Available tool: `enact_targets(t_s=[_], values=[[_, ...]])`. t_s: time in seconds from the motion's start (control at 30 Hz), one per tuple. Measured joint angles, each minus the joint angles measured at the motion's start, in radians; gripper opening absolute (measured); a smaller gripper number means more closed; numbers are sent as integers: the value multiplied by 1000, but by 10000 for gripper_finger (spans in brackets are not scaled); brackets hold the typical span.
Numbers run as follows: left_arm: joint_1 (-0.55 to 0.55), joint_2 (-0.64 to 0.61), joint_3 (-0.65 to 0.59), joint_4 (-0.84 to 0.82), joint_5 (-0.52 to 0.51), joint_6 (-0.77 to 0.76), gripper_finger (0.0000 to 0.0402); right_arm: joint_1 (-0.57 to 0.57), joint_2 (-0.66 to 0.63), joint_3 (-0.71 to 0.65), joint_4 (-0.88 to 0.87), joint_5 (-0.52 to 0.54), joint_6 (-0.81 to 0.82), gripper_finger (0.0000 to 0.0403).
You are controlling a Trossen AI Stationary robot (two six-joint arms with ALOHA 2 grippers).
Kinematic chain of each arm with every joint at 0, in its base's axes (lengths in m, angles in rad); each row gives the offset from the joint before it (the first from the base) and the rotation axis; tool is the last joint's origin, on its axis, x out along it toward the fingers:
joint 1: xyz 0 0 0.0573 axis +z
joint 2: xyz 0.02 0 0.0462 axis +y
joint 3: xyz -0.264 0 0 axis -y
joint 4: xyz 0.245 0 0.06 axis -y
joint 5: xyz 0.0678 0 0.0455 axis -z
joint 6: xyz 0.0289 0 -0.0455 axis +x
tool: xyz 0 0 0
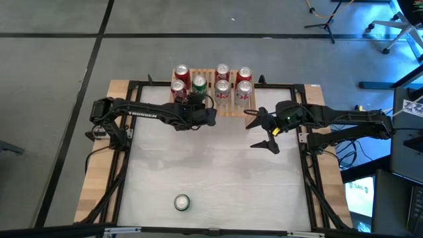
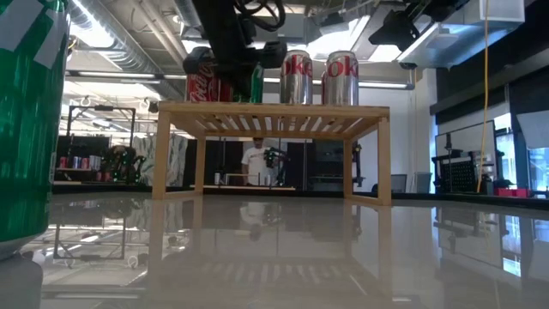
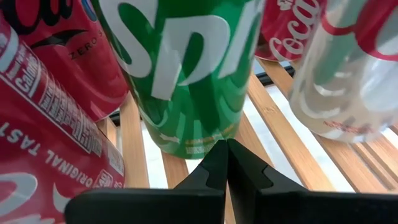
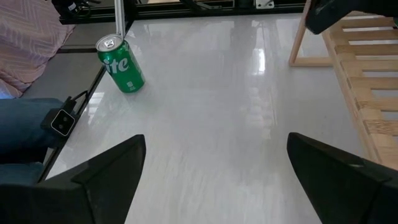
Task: Place canned beverage on shelf
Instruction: Adjust the green soda cans on the shelf
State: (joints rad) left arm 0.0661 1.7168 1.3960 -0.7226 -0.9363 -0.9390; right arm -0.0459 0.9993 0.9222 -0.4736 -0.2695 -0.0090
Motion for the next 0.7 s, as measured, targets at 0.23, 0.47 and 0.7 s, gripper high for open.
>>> enact_targets(t_s=[0.23, 0.47, 0.7], values=[[21, 0, 0, 3, 11, -1, 0, 0, 0, 0, 0, 0, 0, 386], [34, 0, 0, 10, 13, 0, 0, 0, 0, 0, 0, 0, 0, 386], [25, 0, 0, 11, 13, 0, 0, 0, 0, 0, 0, 0, 0, 386]])
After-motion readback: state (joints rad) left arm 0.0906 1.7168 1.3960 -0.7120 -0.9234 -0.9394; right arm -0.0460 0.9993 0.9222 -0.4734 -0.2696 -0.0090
